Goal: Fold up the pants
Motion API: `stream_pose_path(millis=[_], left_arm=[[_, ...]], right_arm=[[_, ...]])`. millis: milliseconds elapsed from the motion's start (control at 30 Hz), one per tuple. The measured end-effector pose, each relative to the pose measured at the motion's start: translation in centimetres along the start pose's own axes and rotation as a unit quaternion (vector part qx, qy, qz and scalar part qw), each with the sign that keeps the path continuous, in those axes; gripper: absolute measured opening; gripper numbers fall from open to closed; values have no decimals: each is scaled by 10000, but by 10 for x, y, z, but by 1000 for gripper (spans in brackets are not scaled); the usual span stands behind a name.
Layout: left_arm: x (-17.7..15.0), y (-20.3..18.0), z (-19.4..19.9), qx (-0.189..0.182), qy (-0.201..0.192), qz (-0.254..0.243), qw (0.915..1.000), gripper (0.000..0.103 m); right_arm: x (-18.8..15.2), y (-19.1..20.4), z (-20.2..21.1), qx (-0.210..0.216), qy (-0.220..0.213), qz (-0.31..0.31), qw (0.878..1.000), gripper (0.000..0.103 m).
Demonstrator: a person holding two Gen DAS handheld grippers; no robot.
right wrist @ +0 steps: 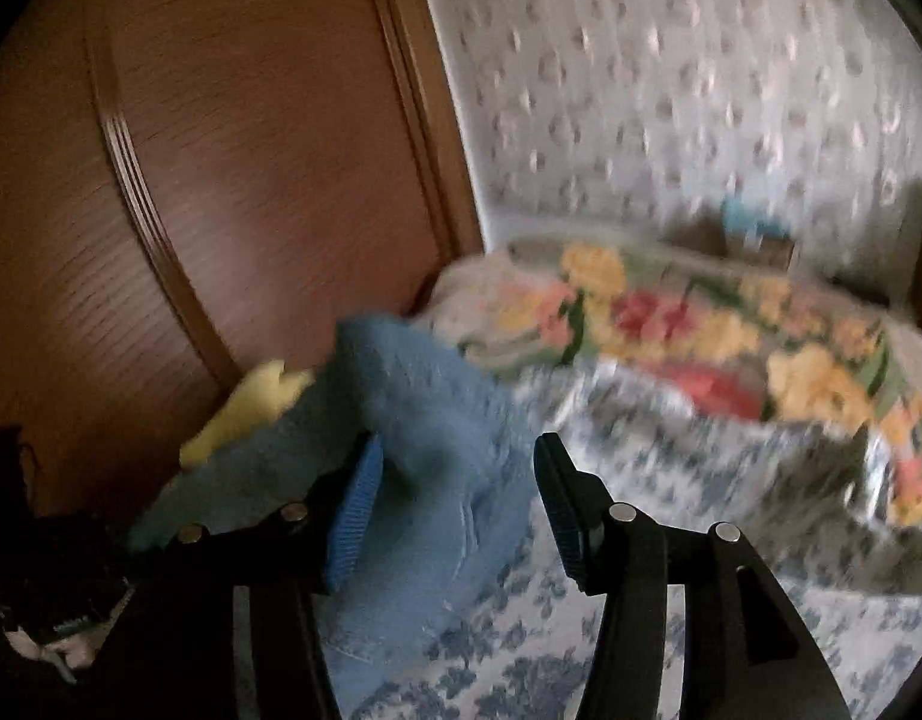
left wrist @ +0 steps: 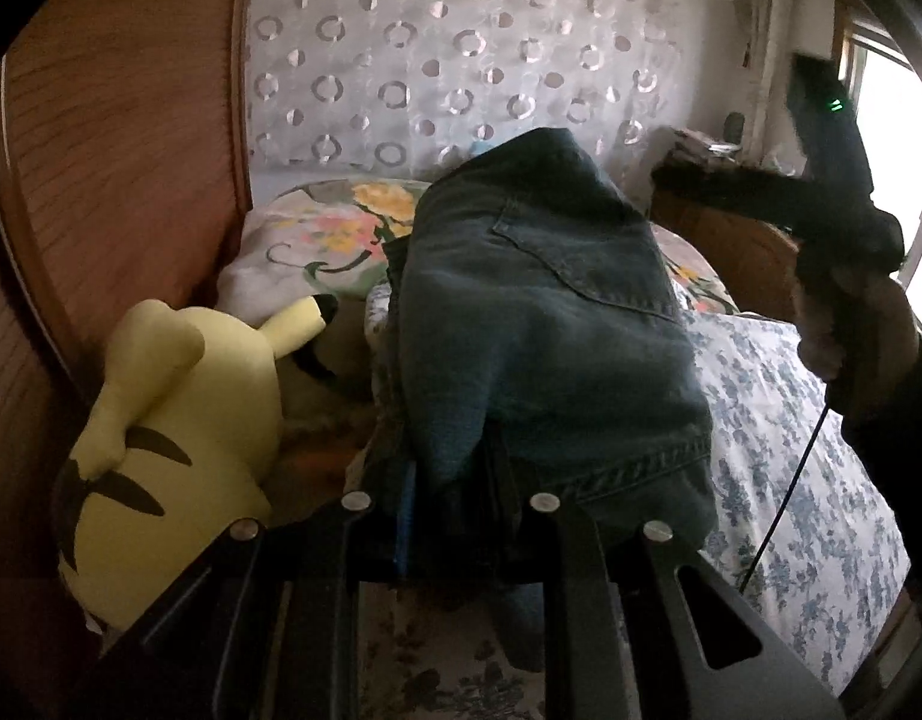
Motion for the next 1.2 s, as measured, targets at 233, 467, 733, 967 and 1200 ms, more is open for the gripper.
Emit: stream_pose_path(millis=[233, 467, 733, 967, 1200], left_arm=[[0, -1, -4, 104, 92, 31, 9999, 19], [-1, -13, 10, 85, -4, 12, 10000, 19], [-5, -37, 67, 372, -481, -135, 9981, 46], [-16, -84, 107, 455, -727, -446, 9953, 61], [-31, -136, 136, 304, -976, -638, 9927, 91]], right_arm=[[-9, 43, -39, -117, 509, 676, 9963, 14], [-35, 14, -48, -33, 894, -40, 9960, 7], [-67, 27, 32, -34, 297, -44, 9995, 7], [-130, 32, 104, -92, -114, 127, 9998, 8], [-185, 44, 171, -244, -467, 208, 9984, 10]])
Point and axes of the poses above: each gripper's, at about its wrist camera, not at the fingertips, and z roughly against the way its jaws point, y to its left, x to its top, the point moved 4 cm from there along -z, roughly the way its jaws point, and after that the axes turned 13 degrees about y, right-handed, at the moved point
